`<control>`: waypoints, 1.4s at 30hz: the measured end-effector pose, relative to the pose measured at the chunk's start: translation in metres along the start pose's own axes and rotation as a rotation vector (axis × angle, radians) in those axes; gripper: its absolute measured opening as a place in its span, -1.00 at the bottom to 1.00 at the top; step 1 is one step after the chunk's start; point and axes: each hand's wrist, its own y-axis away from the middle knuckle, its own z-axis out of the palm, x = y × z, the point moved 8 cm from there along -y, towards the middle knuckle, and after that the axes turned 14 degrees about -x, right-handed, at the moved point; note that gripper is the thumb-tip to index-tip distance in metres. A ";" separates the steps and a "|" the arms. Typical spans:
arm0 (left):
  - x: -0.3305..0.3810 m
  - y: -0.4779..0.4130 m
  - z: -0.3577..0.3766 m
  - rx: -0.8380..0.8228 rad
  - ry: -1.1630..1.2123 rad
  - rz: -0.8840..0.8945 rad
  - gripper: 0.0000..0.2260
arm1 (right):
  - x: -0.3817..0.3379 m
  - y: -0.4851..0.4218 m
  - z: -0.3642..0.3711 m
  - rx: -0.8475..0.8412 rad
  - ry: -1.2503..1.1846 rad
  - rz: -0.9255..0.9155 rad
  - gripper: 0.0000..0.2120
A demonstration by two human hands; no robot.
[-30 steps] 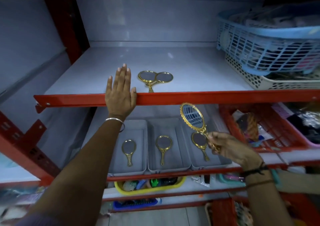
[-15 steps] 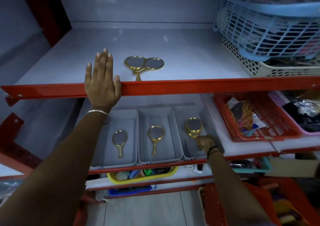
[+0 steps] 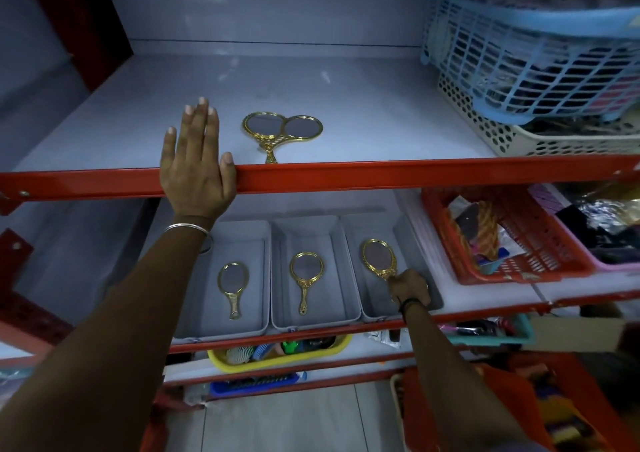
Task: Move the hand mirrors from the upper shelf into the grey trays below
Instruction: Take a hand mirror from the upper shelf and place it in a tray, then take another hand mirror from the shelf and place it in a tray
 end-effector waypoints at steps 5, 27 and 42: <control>0.000 0.000 -0.001 -0.031 0.002 0.004 -0.49 | -0.070 0.062 -0.040 0.197 -0.182 -0.404 -0.66; -0.002 -0.004 -0.001 -0.161 0.026 0.038 -0.48 | -0.356 0.132 -0.009 0.107 0.329 -0.507 -0.76; -0.005 -0.003 -0.005 -0.234 0.091 0.064 -0.48 | -0.325 0.163 -0.024 -0.474 -0.574 -0.623 -0.86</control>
